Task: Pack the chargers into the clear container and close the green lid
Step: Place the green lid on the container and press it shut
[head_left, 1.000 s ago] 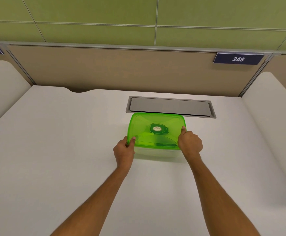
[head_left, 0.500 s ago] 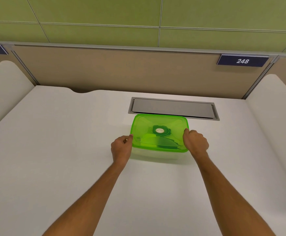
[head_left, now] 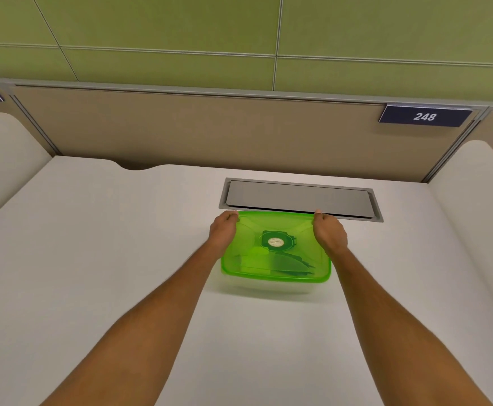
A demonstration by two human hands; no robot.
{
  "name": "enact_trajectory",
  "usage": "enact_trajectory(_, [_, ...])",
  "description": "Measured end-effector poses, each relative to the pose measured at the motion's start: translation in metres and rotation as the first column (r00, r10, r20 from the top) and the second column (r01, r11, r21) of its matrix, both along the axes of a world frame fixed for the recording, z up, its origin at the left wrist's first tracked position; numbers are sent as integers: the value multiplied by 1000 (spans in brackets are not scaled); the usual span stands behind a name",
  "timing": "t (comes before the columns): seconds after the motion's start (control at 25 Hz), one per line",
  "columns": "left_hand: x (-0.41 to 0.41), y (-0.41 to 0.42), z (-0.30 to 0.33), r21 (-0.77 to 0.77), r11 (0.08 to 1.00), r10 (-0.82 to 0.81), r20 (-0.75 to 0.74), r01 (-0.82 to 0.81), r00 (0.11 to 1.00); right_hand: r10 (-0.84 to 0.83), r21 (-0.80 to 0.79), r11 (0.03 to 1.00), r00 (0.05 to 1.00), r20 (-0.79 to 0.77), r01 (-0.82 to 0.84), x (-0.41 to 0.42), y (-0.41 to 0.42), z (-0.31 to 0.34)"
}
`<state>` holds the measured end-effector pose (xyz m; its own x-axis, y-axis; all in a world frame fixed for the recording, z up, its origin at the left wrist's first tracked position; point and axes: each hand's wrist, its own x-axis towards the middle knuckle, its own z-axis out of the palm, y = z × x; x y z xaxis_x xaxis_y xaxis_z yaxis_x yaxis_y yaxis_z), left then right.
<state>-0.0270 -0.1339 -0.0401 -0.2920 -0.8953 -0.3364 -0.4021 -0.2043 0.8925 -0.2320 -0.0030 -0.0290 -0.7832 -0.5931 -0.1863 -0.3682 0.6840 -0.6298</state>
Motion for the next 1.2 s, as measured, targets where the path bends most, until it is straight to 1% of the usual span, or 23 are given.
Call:
enact_trajectory(0.12, [-4, -3, -5, -87, 995, 60, 55, -55, 997, -19, -22, 1000, 1000, 6, 19, -2, -3, -3])
enact_trajectory(0.2, [-6, -3, -9, -126, 988, 94, 48, -87, 994, -31, -45, 998, 999, 11, 32, -3, -4, -6])
enact_trajectory(0.32, [-7, -4, -8, -158, 981, 121, 47, -112, 992, -30, -89, 996, 999, 39, 33, -4, -3, -11])
enact_trajectory(0.52, [-8, -4, -7, -177, 977, 131, 70, -116, 989, -50, -181, 981, 990, 135, 74, -8, -3, -16])
enact_trajectory(0.76, [-8, -4, -7, -203, 973, 130, 77, -112, 989, -66, -205, 973, 978, 198, 107, -10, -2, -18])
enact_trajectory(0.88, [-7, -4, -6, -205, 973, 122, 80, -103, 989, -54, -180, 978, 961, 272, 106, -13, -2, -13])
enact_trajectory(1.0, [-8, -4, -7, -226, 969, 122, 86, -100, 989, 2, -53, 998, 927, 376, 19, -25, -8, 2])
enact_trajectory(1.04, [-8, -3, -7, -228, 969, 121, 84, -99, 989, 9, 4, 1000, 934, 358, -12, -27, -12, 6])
enact_trajectory(1.08, [-7, -2, -7, -228, 969, 115, 84, -93, 990, 25, 56, 997, 952, 305, -44, -26, -16, 9])
enact_trajectory(1.16, [-7, -2, -6, -243, 968, 93, 94, -68, 991, 54, 138, 988, 992, 114, -69, -17, -20, 9])
enact_trajectory(1.2, [-7, -1, -7, -252, 966, 76, 101, -49, 992, 40, 163, 986, 999, 30, -44, -13, -19, 5])
